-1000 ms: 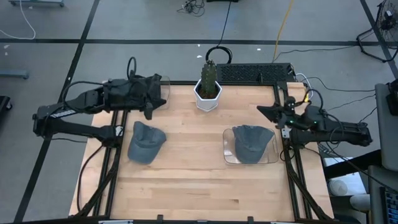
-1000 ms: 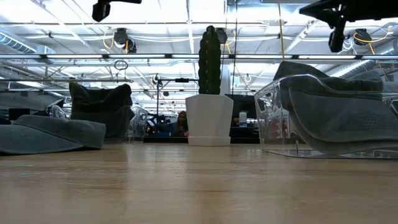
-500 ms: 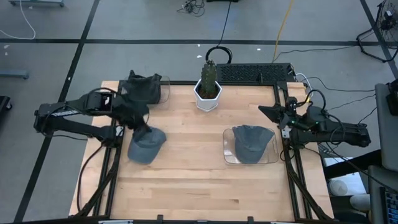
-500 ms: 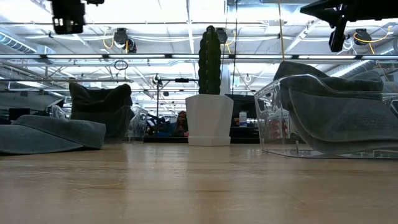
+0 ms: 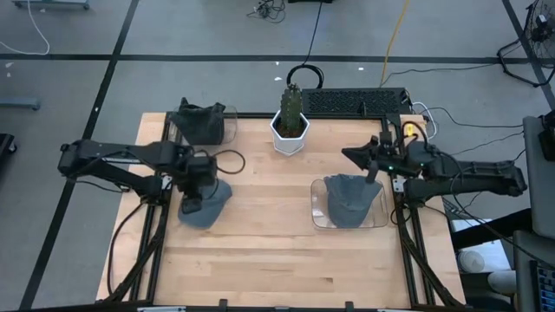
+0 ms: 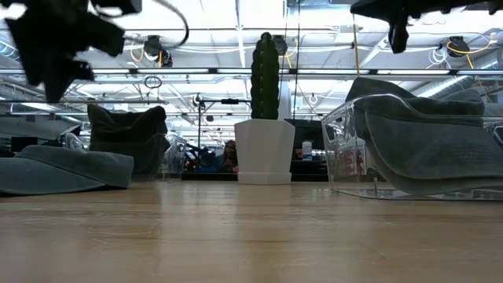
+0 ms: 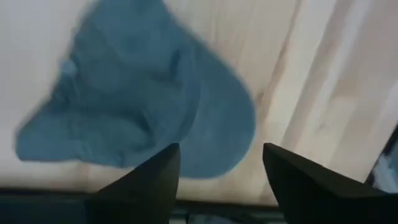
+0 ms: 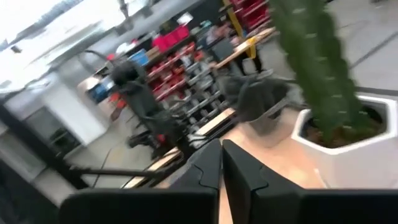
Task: Pick & Place hat
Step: Put the gray cap into the bottom transparent bin
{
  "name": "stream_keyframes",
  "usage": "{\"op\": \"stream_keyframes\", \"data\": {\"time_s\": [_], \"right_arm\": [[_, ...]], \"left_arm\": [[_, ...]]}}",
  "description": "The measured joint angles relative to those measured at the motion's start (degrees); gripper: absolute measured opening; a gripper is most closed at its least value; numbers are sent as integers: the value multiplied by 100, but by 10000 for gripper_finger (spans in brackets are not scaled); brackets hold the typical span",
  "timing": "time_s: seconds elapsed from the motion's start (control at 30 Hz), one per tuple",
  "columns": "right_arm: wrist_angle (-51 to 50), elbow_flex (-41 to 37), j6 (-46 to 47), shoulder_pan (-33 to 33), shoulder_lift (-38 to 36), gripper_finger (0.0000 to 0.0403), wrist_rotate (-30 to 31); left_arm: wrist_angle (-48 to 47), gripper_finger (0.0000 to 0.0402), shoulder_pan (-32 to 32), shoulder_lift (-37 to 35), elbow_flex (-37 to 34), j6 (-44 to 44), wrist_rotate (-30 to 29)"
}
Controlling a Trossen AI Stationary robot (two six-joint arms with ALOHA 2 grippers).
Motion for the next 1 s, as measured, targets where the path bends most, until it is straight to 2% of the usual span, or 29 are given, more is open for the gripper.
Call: {"op": "stream_keyframes", "data": {"time_s": [0.17,0.27,0.43,0.73,0.93,1.0], "right_arm": [[-146,249,-112,15,236,45,-468],[-269,394,-172,15,345,74,-478],[-360,572,-350,15,609,104,-416],[98,907,-460,15,1239,103,-366],[377,907,-240,15,1505,102,-459],[377,907,-127,15,1533,101,-482]], "left_arm": [[386,251,-2,-15,-570,737,-392],[484,247,-2,-19,-768,1156,-745],[948,242,-2,-17,-981,1307,-714],[1047,241,-2,63,-1033,1248,-334],[1050,241,0,593,-1214,788,10],[1047,241,-1,806,-1251,743,-42]]}}
